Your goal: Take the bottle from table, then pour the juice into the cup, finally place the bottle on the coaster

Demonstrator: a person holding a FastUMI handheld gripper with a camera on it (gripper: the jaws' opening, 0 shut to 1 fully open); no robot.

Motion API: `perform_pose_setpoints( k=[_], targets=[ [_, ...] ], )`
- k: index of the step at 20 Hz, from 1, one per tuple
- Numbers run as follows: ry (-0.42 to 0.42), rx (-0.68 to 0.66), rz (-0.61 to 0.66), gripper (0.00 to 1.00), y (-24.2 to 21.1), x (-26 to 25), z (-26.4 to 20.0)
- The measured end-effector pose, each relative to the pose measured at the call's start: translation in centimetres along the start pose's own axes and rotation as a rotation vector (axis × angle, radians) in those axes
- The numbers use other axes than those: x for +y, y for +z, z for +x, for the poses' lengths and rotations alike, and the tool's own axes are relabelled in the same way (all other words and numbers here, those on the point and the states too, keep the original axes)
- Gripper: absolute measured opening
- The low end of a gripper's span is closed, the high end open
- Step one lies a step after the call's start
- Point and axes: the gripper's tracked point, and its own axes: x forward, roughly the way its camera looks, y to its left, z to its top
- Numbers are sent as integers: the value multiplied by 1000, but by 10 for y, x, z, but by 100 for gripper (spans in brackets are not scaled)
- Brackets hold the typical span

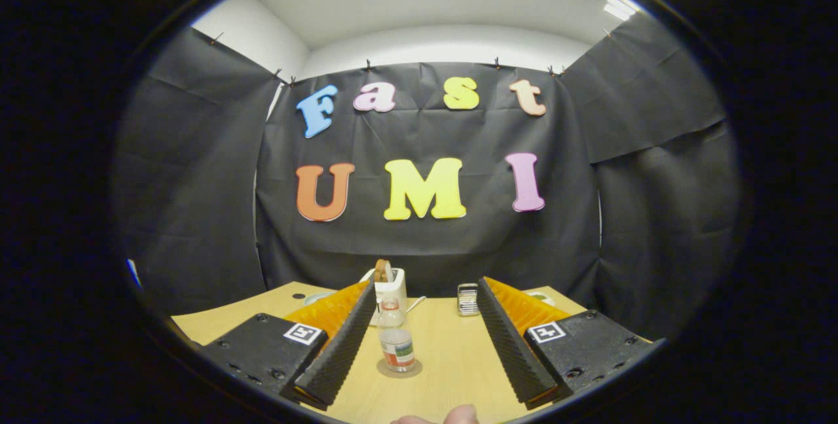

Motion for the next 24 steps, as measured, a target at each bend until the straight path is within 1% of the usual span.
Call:
perform_pose_setpoints(
  k=[2,5,8,11,17,19,24],
  targets=[
    [5,-11,-8,98,20,-1,-20],
    [-16,-26,-14,99,39,-9,-47],
    [-18,-34,-38,98,48,-8,-71],
    [-5,-45,-27,98,53,-4,-89],
    [9,-37,-40,99,52,3,-103],
    [36,-30,-40,99,49,12,-106],
    [23,-18,-35,99,45,6,-104]
  ],
)
